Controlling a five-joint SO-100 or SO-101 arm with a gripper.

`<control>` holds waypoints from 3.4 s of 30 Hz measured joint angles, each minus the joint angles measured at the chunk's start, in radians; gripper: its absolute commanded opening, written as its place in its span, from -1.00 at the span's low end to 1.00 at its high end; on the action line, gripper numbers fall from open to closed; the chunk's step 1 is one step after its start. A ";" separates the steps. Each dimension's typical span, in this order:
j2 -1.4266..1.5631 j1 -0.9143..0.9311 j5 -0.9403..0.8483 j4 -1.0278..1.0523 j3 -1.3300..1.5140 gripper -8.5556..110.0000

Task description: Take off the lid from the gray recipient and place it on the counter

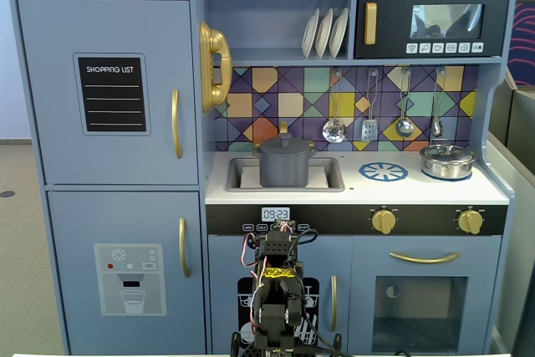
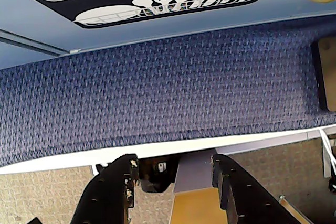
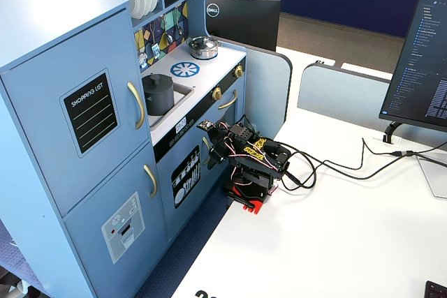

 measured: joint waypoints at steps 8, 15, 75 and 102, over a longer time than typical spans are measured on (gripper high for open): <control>0.000 0.063 0.000 0.000 0.000 -0.86; 0.000 0.064 -0.005 0.000 0.000 -0.86; -0.870 0.048 -0.092 -1.230 -0.893 -0.53; -1.098 0.006 -0.121 -1.298 -1.104 -0.86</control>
